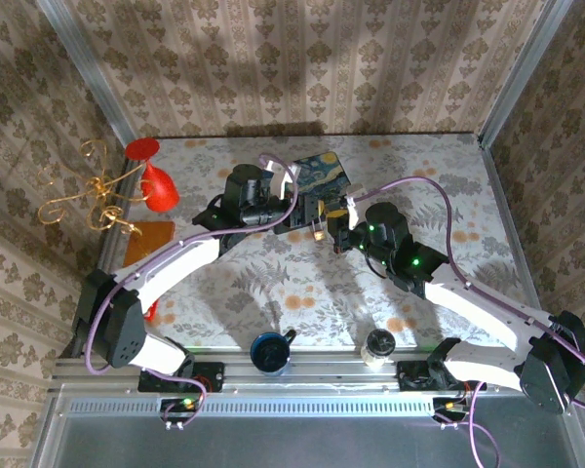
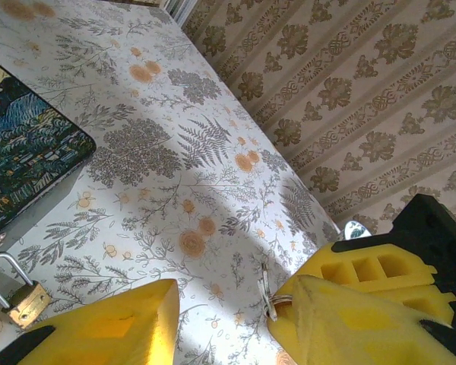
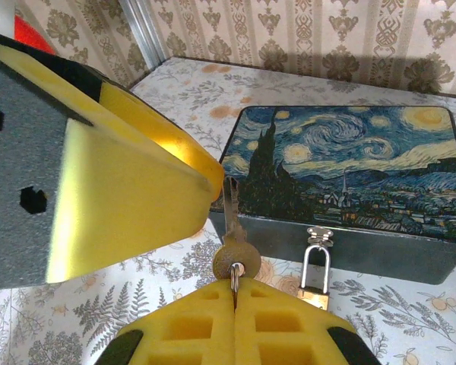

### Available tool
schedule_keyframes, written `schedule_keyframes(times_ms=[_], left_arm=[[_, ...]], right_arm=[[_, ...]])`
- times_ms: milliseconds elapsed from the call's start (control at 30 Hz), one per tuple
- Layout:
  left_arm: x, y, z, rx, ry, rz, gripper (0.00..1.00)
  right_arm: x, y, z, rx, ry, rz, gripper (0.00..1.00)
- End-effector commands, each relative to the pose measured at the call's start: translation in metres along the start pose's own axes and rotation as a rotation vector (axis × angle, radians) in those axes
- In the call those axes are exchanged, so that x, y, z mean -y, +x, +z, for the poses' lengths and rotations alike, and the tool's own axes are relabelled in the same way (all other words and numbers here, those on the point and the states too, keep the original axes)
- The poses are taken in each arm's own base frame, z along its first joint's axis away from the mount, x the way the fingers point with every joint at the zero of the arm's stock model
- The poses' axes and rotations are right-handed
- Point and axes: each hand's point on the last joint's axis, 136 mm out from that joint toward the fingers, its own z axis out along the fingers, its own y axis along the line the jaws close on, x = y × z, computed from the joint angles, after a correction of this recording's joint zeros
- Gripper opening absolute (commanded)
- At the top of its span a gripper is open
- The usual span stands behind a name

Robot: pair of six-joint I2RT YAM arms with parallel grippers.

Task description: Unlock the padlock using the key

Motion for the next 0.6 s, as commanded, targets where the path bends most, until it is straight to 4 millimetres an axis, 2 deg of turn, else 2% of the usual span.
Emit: schedule_keyframes(times_ms=[0, 300, 500, 567], left_arm=[[0.016, -0.011, 0.003, 0.020, 0.058, 0.024, 0.42], [0.015, -0.014, 0.012, 0.025, 0.087, 0.008, 0.35], [0.017, -0.019, 0.015, 0.042, 0.109, 0.007, 0.23], [0.018, -0.020, 0.015, 0.048, 0.116, 0.006, 0.15]], right_arm=[[0.002, -0.002, -0.001, 0.022, 0.018, -0.012, 0.00], [0.000, -0.003, 0.000, 0.027, 0.007, -0.011, 0.00], [-0.002, -0.002, 0.000, 0.022, -0.001, -0.009, 0.00], [-0.001, -0.001, 0.001, 0.019, -0.001, -0.006, 0.00]])
